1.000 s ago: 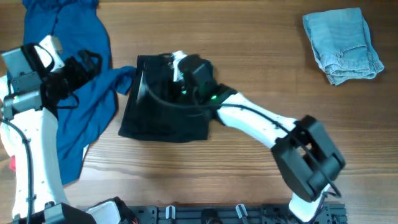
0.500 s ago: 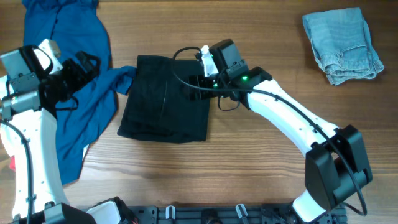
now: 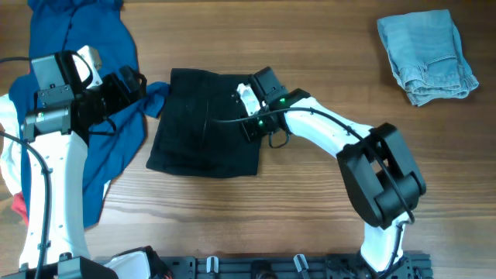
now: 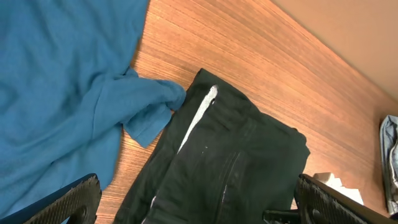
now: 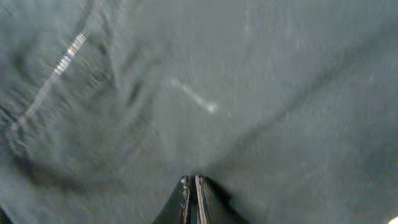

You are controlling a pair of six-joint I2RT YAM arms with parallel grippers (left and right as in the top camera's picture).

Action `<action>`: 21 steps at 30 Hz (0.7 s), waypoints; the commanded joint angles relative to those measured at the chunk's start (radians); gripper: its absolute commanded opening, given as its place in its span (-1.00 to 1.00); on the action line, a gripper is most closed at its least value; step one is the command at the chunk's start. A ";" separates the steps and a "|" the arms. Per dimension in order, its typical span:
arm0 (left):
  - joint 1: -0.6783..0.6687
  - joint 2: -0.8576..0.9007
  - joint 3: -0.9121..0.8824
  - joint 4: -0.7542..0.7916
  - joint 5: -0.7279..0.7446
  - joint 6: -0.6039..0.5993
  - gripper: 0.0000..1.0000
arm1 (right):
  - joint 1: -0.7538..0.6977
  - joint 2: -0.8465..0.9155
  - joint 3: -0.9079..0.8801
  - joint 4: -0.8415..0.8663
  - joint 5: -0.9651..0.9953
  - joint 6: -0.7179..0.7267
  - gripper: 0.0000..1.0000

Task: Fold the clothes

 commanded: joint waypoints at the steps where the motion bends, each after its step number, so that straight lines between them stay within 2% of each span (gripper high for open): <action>1: -0.004 -0.011 0.005 -0.008 -0.015 0.025 1.00 | -0.027 0.030 0.010 -0.045 0.079 0.074 -0.91; 5: -0.004 -0.011 0.005 -0.013 -0.040 0.025 1.00 | -0.097 0.034 0.010 -0.072 0.106 0.121 -0.91; 11: -0.004 -0.011 0.005 -0.011 -0.040 0.025 0.99 | -0.199 0.045 0.010 0.070 0.107 0.092 -0.91; 14: -0.004 -0.011 0.005 -0.012 -0.040 0.025 1.00 | -0.226 0.040 0.038 0.045 0.030 0.080 -0.92; 16: -0.004 -0.011 0.005 -0.012 -0.040 0.025 0.99 | -0.228 0.029 0.062 0.006 -0.068 0.078 -0.62; 17: -0.004 -0.011 0.005 -0.012 -0.040 0.025 0.99 | -0.226 0.026 0.066 -0.013 -0.145 0.079 -0.21; 18: -0.004 -0.011 0.005 -0.012 -0.040 0.025 1.00 | -0.224 0.025 0.065 -0.029 -0.231 0.080 0.03; 19: -0.004 -0.011 0.005 -0.013 -0.040 0.025 1.00 | -0.219 0.028 0.064 -0.043 -0.297 0.080 0.14; 21: -0.004 -0.011 0.005 -0.015 -0.040 0.025 0.99 | -0.202 0.031 0.061 -0.071 -0.339 0.102 0.19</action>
